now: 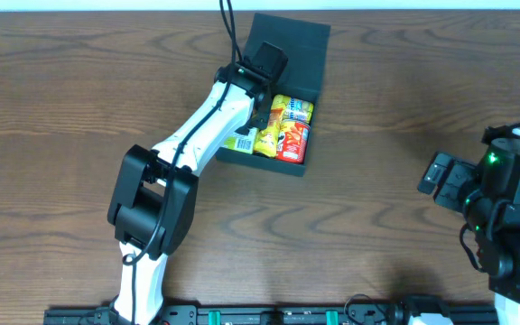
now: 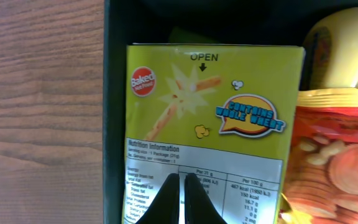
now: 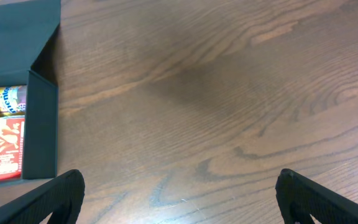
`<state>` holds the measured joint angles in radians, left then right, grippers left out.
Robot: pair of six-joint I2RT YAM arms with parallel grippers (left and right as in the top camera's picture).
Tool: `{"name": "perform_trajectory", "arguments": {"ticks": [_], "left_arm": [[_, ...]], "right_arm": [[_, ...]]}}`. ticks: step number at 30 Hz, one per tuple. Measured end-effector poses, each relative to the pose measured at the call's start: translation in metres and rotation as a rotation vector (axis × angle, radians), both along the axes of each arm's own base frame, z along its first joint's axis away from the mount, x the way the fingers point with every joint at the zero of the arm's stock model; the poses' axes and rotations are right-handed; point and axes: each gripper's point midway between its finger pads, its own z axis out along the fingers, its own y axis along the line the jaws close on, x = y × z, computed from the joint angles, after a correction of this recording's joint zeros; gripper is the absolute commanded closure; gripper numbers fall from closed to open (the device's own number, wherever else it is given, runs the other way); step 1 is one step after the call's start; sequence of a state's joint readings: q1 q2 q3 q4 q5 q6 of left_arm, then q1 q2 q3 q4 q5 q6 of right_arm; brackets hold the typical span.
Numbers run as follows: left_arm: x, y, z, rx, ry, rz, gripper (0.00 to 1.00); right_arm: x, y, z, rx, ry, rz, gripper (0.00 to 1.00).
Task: Pack container
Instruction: 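Carry the juice carton to the box and lower it into the left side, then release the juice carton and withdraw the left gripper to the left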
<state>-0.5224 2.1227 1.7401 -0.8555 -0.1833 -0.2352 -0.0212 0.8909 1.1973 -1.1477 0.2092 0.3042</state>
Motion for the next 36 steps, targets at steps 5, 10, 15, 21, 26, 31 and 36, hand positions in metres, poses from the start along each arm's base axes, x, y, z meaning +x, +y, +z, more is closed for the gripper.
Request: {"name": "perform_trajectory", "arguments": {"ticks": [5, 10, 15, 21, 26, 31, 36], "left_arm": [[-0.002, 0.003, 0.003, 0.004, 0.005, 0.003, 0.94], [-0.004, 0.005, 0.026, -0.016, -0.027, 0.006, 0.94], [-0.006, 0.002, 0.048, -0.059, -0.058, 0.006, 0.94], [-0.017, 0.005, 0.025, -0.053, -0.009, 0.016, 0.94], [-0.028, 0.006, 0.002, -0.06, 0.038, 0.016, 0.94], [-0.03, 0.001, -0.007, -0.097, 0.046, 0.01, 0.94], [-0.033, 0.001, -0.008, -0.106, 0.066, 0.012, 0.94]], "right_arm": [[0.0, 0.0, 0.0, 0.0, 0.0, 0.0, 0.01], [0.0, 0.0, 0.0, 0.0, 0.0, 0.0, 0.01], [0.0, 0.0, 0.0, 0.0, 0.0, 0.0, 0.01], [0.0, 0.0, 0.0, 0.0, 0.0, 0.0, 0.01], [0.0, 0.0, 0.0, 0.0, 0.0, 0.0, 0.01], [0.0, 0.0, 0.0, 0.0, 0.0, 0.0, 0.01], [0.0, 0.0, 0.0, 0.0, 0.0, 0.0, 0.01]]}}
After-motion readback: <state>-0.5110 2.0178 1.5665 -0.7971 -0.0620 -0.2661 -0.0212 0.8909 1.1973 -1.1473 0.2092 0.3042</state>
